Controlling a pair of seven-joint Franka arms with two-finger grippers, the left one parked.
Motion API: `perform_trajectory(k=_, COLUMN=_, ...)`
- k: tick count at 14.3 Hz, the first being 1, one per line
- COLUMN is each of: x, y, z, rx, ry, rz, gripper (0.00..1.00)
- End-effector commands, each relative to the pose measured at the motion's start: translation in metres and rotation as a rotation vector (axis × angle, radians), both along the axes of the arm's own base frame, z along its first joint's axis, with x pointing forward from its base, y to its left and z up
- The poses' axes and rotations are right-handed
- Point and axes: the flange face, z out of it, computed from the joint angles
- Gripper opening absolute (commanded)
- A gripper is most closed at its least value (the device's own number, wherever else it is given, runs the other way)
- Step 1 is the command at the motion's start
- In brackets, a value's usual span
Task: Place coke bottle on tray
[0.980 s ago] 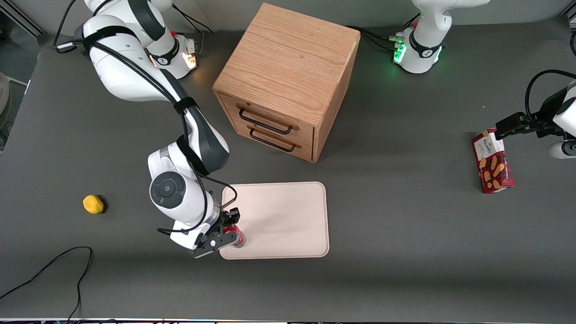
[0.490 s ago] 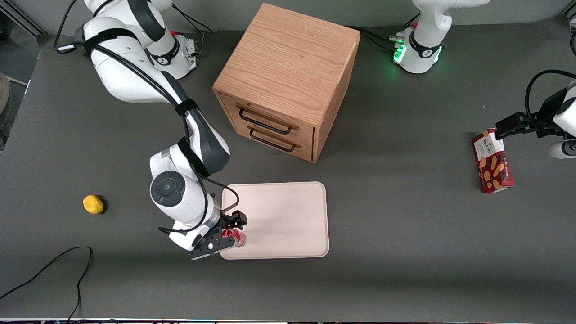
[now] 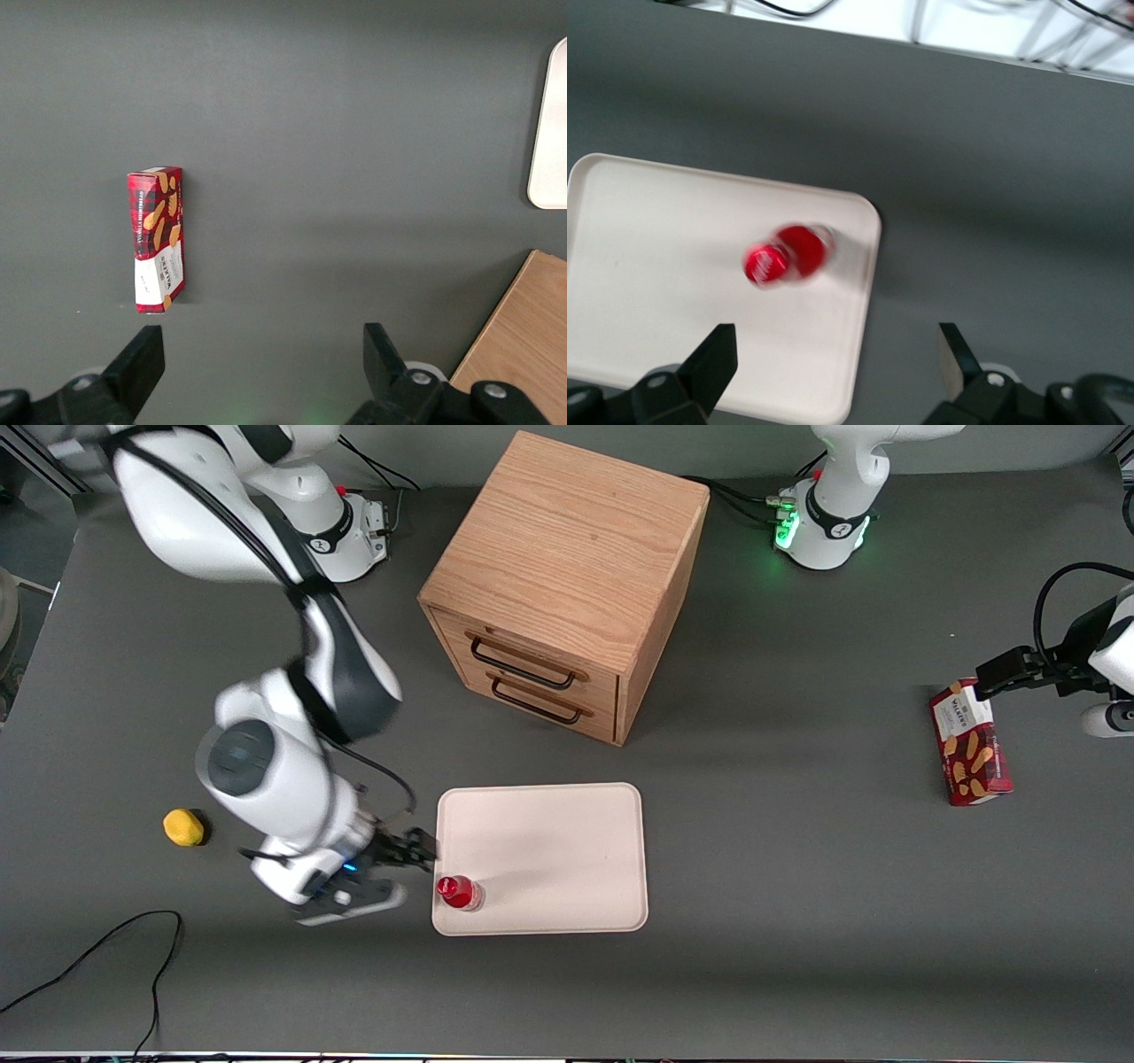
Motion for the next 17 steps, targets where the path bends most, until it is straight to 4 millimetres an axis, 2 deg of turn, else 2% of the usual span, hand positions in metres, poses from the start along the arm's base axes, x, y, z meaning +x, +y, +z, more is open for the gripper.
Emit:
perform_trajectory(k=1, x=-0.073, y=-0.063, z=0.033, rx=0.011, ry=0.054, rz=-0.088, gripper=1.00)
perform_trajectory(k=3, x=-0.114, y=-0.109, z=0.058, rx=0.050, ry=0.066, rz=-0.167, gripper=1.00)
perform_trajectory(k=5, x=-0.160, y=-0.136, z=0.078, rx=0.056, ry=0.102, rz=-0.190, gripper=1.00)
perform_trajectory(k=7, x=-0.194, y=-0.167, z=0.098, rx=0.063, ry=0.126, rz=-0.222, gripper=1.00)
perform_trajectory(k=9, x=-0.204, y=-0.197, z=0.121, rx=0.016, ry=0.154, rz=-0.241, gripper=1.00)
perform_trajectory(k=10, x=-0.206, y=-0.202, z=0.132, rx=-0.033, ry=0.168, rz=-0.215, gripper=1.00)
perform_trajectory(k=13, x=-0.209, y=-0.209, z=0.163, rx=-0.051, ry=0.181, rz=-0.222, gripper=1.00)
perform_trajectory(k=17, x=-0.205, y=-0.210, z=0.172, rx=-0.052, ry=0.173, rz=-0.227, gripper=1.00)
